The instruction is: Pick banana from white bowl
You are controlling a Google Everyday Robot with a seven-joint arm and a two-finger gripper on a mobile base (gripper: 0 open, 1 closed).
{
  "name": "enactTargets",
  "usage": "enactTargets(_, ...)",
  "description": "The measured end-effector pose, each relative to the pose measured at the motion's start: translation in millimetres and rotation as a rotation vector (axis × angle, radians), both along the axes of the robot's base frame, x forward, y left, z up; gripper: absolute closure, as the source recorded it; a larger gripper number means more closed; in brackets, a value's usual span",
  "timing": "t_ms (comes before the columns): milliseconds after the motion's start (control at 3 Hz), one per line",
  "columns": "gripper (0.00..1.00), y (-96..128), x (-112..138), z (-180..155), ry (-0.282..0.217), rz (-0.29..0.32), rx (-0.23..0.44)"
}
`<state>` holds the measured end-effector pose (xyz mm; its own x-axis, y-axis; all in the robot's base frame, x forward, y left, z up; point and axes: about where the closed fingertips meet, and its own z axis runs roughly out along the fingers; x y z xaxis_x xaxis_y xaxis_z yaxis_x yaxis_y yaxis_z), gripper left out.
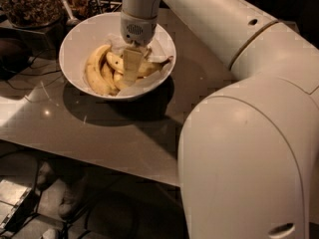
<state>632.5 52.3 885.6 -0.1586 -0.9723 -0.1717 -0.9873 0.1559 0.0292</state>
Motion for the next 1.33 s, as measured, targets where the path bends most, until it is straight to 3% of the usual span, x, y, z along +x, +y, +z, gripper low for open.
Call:
enactTargets(667, 0.95, -4.3, 2.5, -0.3, -0.004, -0.01, -0.005)
enactTargets(1000, 1.0, -4.3, 2.5, -0.3, -0.004, -0.01, -0.005)
enactTargets(1333, 1.0, -2.6, -6.6, 12.6, -0.058, 0.028, 0.035)
